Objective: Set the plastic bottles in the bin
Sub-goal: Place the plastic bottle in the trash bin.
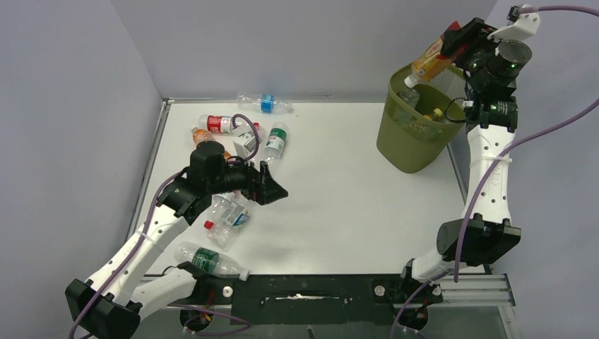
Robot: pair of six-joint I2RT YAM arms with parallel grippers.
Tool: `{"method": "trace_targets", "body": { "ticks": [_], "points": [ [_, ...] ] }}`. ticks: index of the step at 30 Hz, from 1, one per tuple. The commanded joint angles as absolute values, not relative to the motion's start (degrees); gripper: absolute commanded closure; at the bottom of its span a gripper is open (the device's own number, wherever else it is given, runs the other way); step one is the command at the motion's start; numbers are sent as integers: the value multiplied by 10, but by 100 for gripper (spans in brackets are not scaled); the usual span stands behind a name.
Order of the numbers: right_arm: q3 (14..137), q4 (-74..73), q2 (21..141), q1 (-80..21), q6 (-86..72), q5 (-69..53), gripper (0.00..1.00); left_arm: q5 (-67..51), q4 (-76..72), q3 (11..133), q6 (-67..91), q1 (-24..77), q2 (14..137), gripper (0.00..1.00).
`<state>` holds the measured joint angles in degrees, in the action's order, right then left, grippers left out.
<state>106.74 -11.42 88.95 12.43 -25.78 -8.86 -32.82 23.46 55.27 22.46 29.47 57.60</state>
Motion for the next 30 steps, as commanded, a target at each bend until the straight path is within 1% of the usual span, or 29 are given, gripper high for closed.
{"method": "trace_targets", "body": {
  "ticks": [1,8,10,15,19,24,30],
  "points": [
    [1095,-92,894,129,-199,17,38,-331,253,562,190,287,563,15],
    [1103,-66,929,131,-145,101,37,-338,242,561,197,283,575,14],
    [1114,-63,945,132,-130,119,36,-337,242,565,199,280,582,14],
    [1159,-76,992,134,-97,139,20,-338,242,568,198,275,591,14],
    [1203,-100,1018,135,-95,127,2,-338,246,576,196,269,600,14],
    [1216,-117,1020,135,-114,93,2,-341,248,585,198,265,607,14],
    [1195,-148,976,134,-156,31,2,-304,268,590,205,261,598,14]
  ]
}}
